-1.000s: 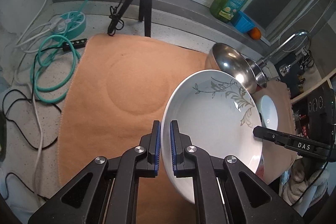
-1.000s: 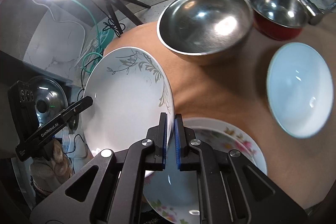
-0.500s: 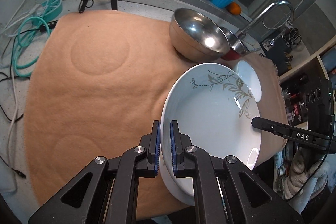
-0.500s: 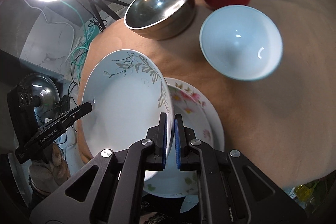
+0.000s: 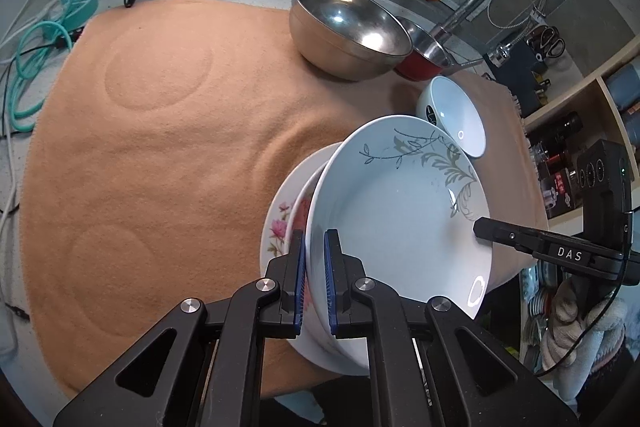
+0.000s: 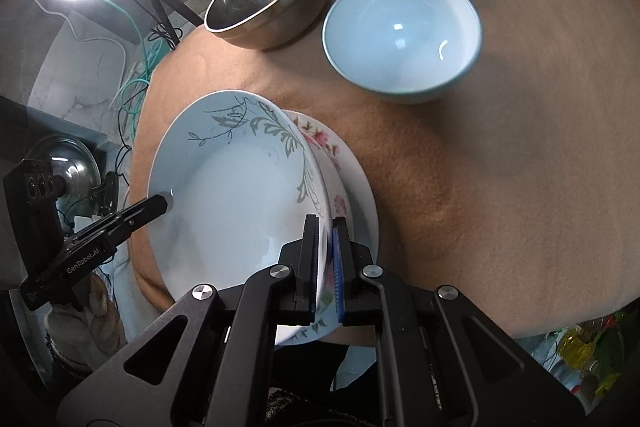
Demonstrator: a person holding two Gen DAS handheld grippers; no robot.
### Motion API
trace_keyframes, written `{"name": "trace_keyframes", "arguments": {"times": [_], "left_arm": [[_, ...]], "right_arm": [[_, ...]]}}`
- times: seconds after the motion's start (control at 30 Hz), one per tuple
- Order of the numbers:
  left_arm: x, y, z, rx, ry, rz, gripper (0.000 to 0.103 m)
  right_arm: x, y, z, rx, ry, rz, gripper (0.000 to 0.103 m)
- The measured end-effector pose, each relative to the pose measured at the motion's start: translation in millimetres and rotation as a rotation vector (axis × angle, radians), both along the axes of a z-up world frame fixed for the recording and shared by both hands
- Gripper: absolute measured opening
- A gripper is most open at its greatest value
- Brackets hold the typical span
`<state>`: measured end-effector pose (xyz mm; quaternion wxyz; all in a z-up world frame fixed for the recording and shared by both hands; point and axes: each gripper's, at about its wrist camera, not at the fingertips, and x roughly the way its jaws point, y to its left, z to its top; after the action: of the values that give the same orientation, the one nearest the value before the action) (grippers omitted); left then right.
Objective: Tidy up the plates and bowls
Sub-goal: 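Lift the white plate and lower it onto the floral plate stack, then hold the grey-branch white plate down on the floral stack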
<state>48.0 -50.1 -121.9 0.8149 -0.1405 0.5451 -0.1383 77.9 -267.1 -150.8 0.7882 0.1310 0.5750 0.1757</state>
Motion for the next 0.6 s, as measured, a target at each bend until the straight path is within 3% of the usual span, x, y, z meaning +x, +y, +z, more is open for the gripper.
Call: {"name": "trace_keyframes", "arguments": {"times": [0.6], "left_arm": [[-1.7,-6.6,-12.4,0.028,0.022,-0.002,0.007]], "right_arm": [[-2.7,-0.7,-11.3,-0.017,0.022,0.009,0.006]]}}
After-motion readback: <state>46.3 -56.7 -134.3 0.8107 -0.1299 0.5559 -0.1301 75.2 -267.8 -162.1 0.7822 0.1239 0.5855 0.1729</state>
